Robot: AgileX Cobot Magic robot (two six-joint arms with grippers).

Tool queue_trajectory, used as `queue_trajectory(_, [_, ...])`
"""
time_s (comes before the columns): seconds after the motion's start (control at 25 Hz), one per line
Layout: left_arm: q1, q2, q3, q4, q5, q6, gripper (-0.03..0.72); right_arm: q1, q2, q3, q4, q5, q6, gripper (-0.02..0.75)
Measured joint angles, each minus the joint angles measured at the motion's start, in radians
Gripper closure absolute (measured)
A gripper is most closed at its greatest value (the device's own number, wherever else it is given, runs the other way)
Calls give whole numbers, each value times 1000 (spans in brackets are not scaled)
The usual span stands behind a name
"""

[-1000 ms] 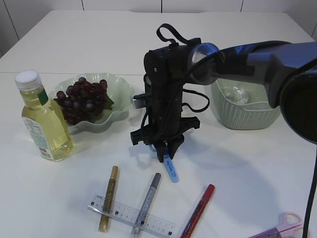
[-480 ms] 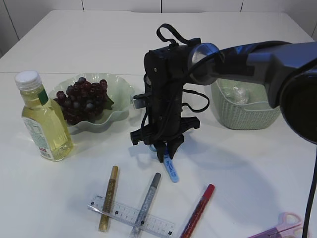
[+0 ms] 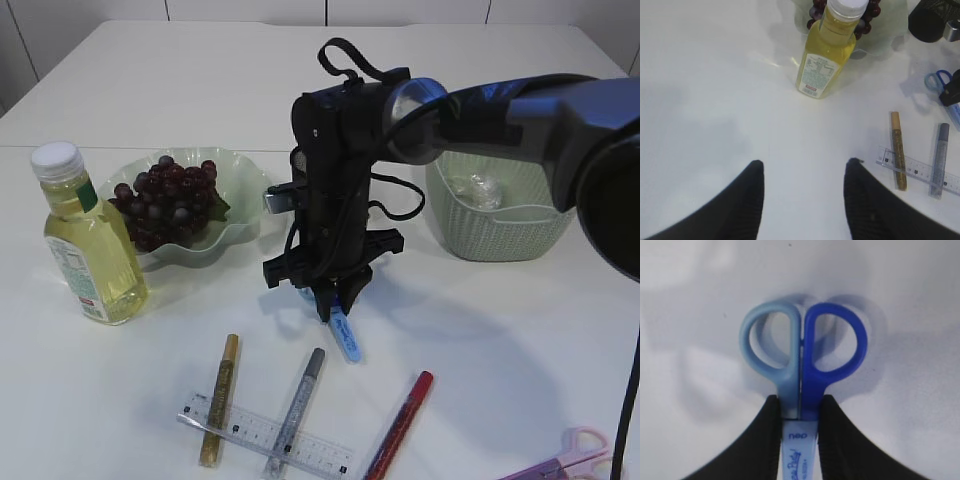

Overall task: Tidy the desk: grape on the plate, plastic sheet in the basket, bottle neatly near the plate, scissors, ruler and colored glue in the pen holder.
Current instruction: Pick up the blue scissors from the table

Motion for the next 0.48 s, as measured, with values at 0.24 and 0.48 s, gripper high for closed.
queue_trajectory(0.24, [0,0,0,0,0,0,309,0,-23,9,0,0,-23,559])
queue_trajectory(0.48, [0,0,0,0,0,0,309,10,-56,51,-42,0,-35,559])
